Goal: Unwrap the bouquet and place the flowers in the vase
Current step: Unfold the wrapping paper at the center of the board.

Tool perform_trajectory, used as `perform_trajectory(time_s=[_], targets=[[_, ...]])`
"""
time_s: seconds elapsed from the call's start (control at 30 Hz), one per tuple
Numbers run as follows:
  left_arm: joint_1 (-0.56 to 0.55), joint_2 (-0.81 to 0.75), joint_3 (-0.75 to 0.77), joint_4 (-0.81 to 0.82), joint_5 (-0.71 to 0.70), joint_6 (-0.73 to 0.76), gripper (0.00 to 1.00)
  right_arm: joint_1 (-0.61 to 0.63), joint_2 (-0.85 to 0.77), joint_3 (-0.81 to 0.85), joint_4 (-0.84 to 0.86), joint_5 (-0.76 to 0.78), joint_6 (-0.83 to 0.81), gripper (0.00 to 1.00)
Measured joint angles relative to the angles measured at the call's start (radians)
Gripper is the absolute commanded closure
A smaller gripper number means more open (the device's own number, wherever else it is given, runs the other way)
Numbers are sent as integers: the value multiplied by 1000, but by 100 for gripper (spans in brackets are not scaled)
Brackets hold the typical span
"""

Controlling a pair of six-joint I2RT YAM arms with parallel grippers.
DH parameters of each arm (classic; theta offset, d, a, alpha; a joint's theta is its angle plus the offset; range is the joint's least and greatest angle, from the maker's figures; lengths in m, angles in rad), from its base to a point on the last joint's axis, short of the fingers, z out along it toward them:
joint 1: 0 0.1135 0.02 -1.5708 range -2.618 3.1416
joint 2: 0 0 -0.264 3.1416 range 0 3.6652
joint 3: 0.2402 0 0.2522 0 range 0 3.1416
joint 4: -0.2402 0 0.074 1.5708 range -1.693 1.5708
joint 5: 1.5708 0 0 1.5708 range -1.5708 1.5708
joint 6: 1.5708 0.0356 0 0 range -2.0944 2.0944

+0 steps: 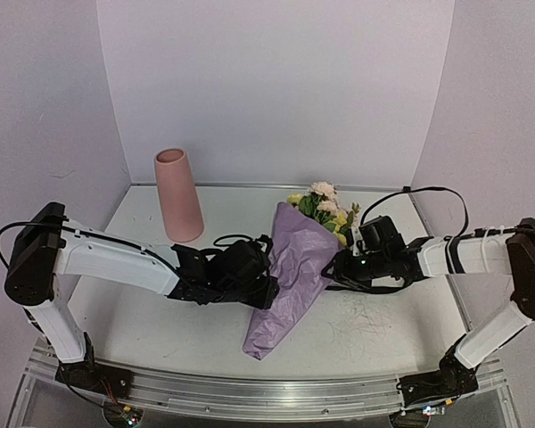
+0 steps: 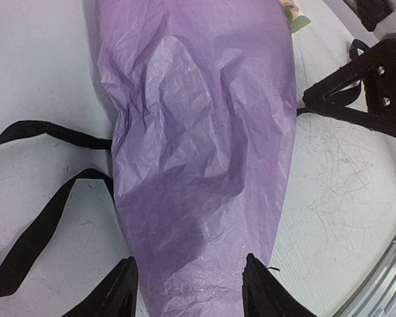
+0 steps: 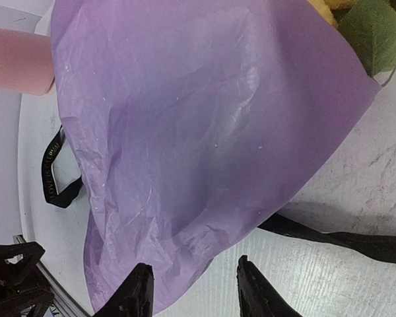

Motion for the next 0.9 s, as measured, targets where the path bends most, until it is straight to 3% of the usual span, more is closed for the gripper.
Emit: perform_trajectory(time_s=[0.33,0.43,0.6,0.9], targets=[[0,0,-8,0,0,-15,46,0,73,0,55,-22,19,66],[0,1,-8,0,0,-16,46,0,81,0,63,-24,22,74],[0,7,-8,0,-1,-16,46,0,95,1,70,-30,26,98],[0,33,-8,0,-7,-11,47,0,78,1,69,-37,32,100]])
